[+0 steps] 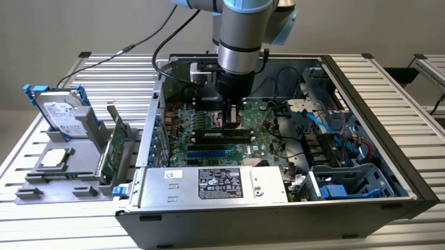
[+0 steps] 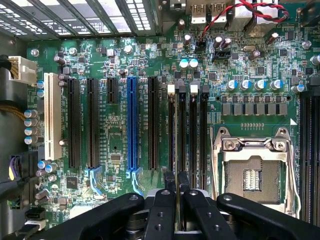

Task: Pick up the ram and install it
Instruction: 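Insert the ram into the slot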

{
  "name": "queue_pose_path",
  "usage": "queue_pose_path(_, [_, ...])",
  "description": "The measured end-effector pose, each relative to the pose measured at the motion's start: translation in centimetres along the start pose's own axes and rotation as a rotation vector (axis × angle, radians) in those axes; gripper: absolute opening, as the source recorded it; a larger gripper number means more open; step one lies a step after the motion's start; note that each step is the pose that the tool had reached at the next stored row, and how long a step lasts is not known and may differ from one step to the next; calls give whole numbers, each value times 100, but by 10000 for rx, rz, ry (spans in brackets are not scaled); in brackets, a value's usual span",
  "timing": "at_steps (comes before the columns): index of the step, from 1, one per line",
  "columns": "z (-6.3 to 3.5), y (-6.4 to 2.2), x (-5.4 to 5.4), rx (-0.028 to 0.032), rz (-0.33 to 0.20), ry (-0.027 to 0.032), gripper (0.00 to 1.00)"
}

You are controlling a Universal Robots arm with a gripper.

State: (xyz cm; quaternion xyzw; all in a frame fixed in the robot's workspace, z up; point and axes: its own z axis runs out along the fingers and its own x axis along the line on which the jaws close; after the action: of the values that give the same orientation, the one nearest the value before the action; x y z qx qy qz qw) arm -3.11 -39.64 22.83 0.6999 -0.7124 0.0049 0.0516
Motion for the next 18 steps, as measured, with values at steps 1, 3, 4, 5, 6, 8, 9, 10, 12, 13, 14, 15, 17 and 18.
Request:
queue_pose_path(1, [0,0,0,2,0,0,13])
queue_pose_path(3, [0,1,0,8,-1,0,13])
queue_pose_path(4, [0,1,0,13,0,-1,13])
queue_pose_path(5, [0,3,1,17,1,-1,13])
queue_pose_path(6, [0,5,1,23,2,-2,13])
queue_pose_path(8, [0,15,1,34,3,-2,13])
queue_pose_path(9, [0,20,1,40,2,-2,13])
queue_pose_path(10, [0,23,1,43,4,-2,13])
queue_pose_path(12, [-1,24,4,45,3,1,13])
queue_pose_path(13, [-1,25,5,46,4,2,13])
queue_pose_path(14, [-6,25,7,46,4,2,13])
queue_pose_path(15, [-12,25,9,47,4,2,13])
queue_pose_path(17, [-14,25,8,49,4,3,13])
queue_pose_path(18, [-14,25,8,50,4,4,13])
